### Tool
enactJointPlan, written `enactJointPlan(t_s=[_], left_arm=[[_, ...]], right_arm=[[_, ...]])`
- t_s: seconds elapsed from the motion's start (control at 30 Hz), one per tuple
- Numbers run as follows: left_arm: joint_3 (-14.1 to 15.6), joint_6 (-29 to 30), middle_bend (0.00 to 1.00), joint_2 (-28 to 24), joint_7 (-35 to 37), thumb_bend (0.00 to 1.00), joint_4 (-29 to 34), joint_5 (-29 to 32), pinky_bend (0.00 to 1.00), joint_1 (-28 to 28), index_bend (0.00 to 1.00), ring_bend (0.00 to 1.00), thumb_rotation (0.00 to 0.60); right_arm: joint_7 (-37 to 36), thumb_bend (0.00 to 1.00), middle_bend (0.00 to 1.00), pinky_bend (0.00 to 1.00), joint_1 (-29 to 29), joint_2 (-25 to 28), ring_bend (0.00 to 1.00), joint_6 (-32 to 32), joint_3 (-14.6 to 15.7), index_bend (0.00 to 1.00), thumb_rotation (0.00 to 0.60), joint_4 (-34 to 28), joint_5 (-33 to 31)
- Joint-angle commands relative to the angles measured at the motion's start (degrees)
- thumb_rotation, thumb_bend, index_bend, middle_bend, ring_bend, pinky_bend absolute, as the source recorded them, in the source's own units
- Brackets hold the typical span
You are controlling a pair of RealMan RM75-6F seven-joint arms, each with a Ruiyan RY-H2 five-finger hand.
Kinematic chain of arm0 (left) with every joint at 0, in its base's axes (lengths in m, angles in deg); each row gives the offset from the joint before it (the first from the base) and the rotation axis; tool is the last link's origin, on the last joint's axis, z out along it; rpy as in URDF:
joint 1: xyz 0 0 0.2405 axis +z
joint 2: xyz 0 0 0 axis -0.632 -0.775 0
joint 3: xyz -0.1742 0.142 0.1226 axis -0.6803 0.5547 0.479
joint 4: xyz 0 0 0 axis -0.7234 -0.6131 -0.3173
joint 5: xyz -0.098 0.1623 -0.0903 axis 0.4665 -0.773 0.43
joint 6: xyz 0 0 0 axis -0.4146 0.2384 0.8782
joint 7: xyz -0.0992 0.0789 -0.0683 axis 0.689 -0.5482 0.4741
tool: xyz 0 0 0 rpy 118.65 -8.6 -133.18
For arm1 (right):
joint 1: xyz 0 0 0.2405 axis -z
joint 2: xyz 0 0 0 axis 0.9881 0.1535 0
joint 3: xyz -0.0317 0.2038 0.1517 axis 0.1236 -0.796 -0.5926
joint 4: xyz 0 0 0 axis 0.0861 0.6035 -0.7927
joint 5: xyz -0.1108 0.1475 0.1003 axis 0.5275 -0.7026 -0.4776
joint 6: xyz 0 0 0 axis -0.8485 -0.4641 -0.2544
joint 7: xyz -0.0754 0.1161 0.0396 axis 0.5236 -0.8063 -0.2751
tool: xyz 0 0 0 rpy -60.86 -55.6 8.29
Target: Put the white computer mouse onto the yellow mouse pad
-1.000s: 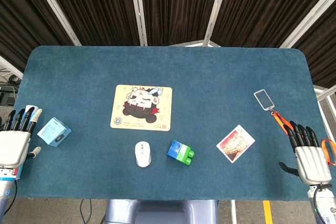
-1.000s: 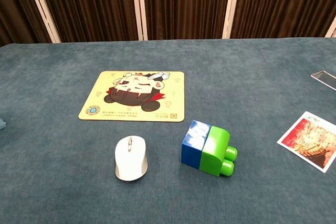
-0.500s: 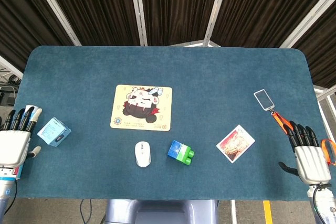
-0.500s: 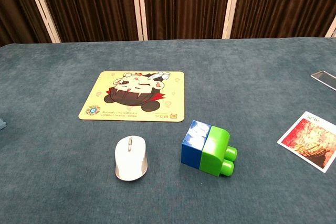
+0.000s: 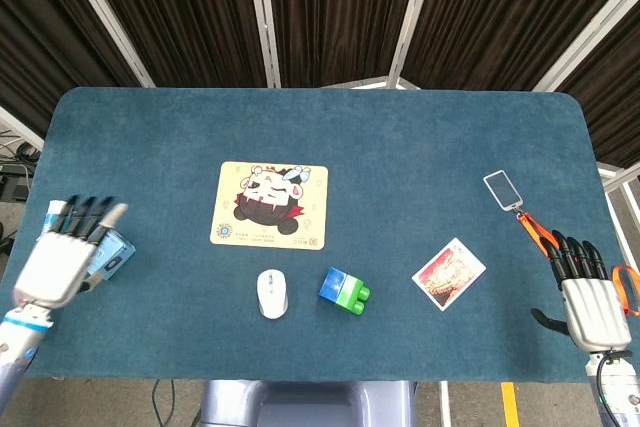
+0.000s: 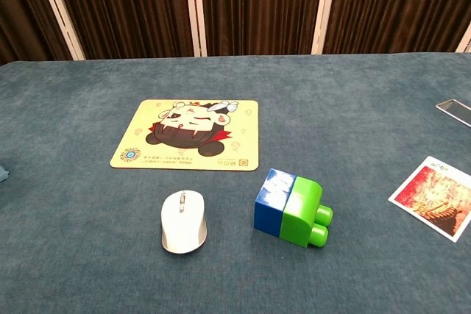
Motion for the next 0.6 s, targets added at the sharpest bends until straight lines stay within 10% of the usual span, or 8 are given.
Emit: enactJointPlan(t_s=[0.03, 0.6], left_arm=[[0.41, -7.52, 0.00, -2.35, 2.25, 0.10, 0.16, -7.68, 0.00, -7.75, 0.13, 0.00, 0.600], [2.99, -27.96, 0.00, 7.12, 3.11, 0.11, -3.50, -16.35, 0.00, -24.20, 0.24, 0.00, 0.600]], right_arm=[[0.03, 0.09, 0.00, 0.00, 0.02, -0.01, 0.00, -0.02, 0.00, 0.00, 0.600, 0.01, -0.03], [-0.28, 0.09, 0.00, 0.00, 0.14, 0.15, 0.00, -0.06, 0.05, 0.00, 0.600, -0.03, -0.08]])
